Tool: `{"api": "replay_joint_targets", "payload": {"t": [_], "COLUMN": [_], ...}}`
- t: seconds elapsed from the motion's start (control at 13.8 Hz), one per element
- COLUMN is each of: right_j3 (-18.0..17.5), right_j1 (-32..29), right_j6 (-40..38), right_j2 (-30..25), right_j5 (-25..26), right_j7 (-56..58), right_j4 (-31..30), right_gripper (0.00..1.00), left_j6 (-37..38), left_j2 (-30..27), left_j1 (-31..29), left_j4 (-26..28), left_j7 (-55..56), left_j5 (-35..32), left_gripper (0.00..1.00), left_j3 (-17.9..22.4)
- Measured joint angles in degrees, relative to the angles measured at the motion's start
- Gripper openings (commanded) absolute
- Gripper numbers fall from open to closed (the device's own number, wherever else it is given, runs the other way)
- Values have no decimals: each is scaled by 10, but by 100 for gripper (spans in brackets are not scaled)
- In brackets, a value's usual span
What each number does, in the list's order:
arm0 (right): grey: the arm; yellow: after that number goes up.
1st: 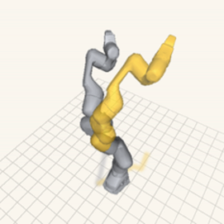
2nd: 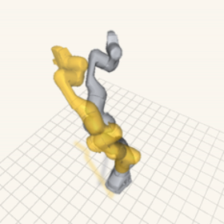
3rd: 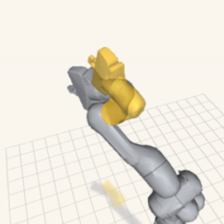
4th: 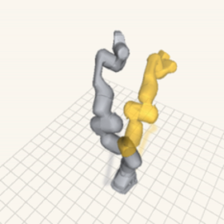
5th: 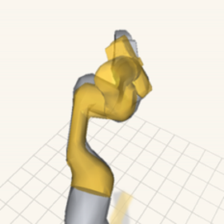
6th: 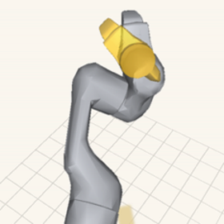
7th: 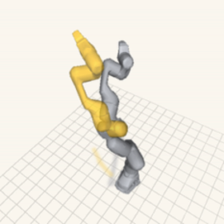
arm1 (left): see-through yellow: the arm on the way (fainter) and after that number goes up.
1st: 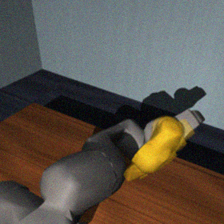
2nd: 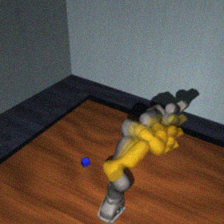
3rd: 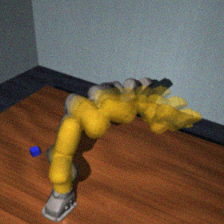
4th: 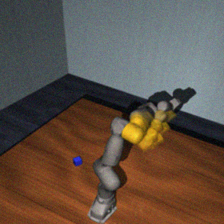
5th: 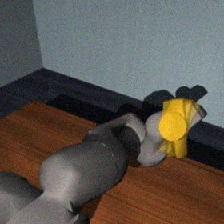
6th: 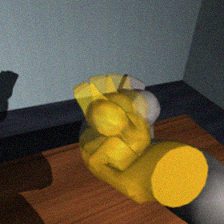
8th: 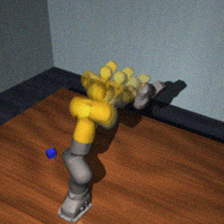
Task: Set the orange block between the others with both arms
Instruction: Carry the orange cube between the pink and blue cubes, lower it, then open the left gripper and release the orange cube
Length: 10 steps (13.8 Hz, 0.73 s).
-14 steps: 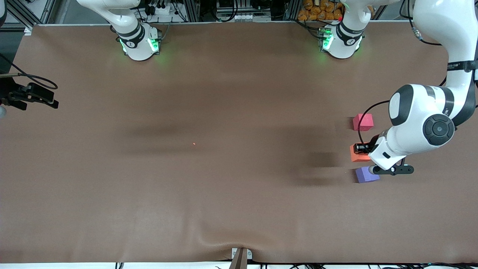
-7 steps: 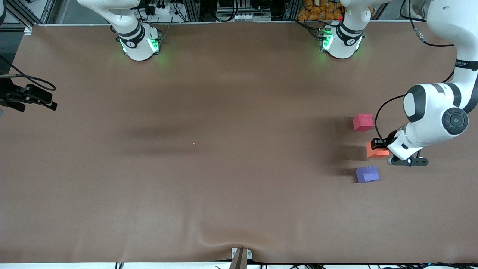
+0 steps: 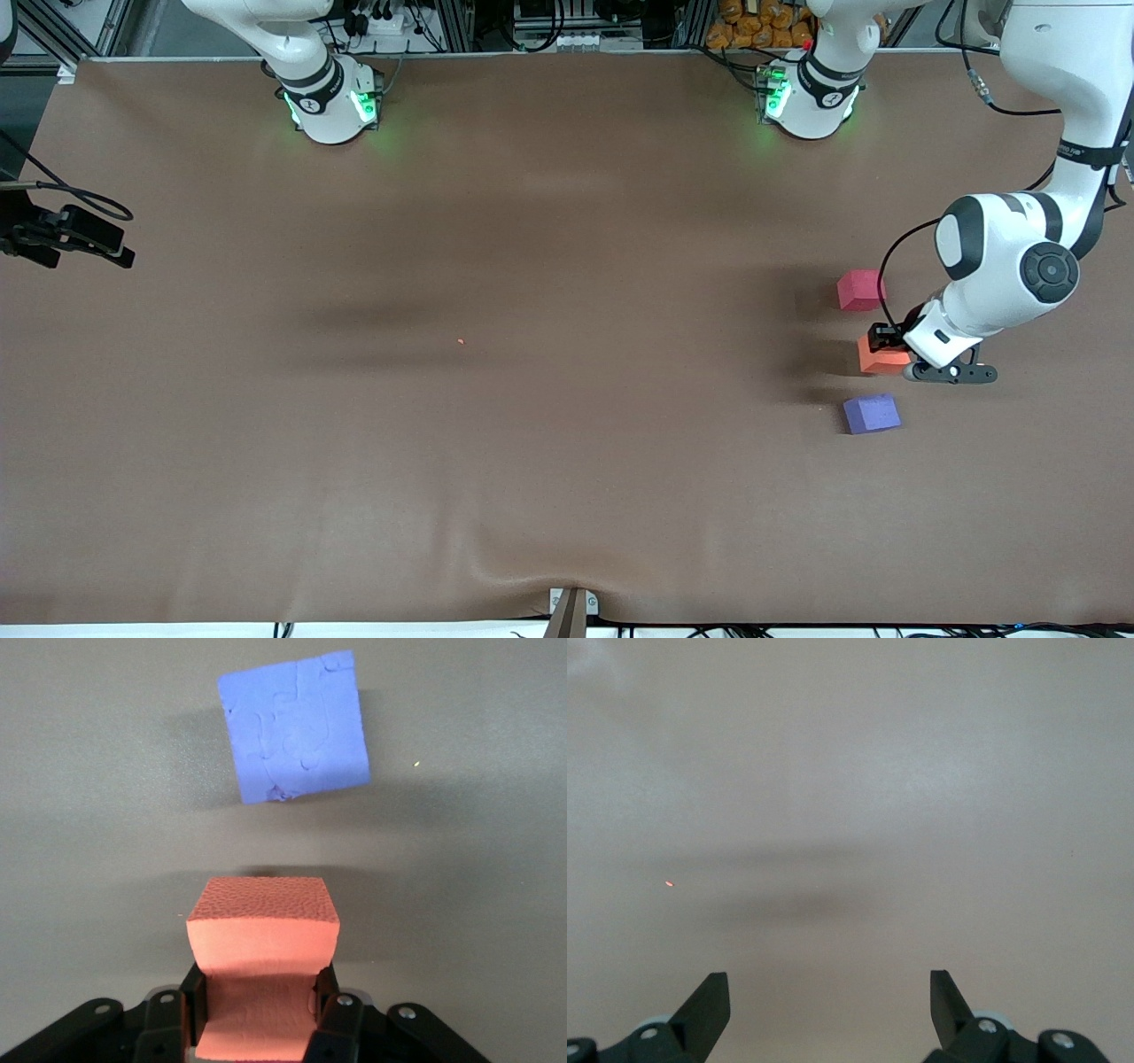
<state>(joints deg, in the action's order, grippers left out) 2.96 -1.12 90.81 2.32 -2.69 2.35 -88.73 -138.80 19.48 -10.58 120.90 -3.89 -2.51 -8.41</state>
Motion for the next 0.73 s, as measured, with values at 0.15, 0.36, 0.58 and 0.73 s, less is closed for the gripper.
{"api": "replay_joint_targets", "payload": {"t": [0.15,0.36,0.58,0.73], "right_j3": [-2,-2,-2,-2], "right_j1": [1,1,1,2], "right_j6": [0,0,1,0], "right_j2": [0,0,0,0], "right_j5": [0,0,0,0], "right_j7": [-1,-2,-2,-2], "right_j4": [-1,-2,-4,-4], "right_gripper": [100,100,100,100], "left_j6": [-15,-33,-44,-49], "left_j2": [2,12,23,29], "left_j1": [0,0,0,1], "left_j4": [8,14,15,15], "left_j7": [0,0,0,0], "left_j5": [0,0,0,0], "left_gripper": [0,0,0,0], "left_j3": [0,0,-1,-3]}}
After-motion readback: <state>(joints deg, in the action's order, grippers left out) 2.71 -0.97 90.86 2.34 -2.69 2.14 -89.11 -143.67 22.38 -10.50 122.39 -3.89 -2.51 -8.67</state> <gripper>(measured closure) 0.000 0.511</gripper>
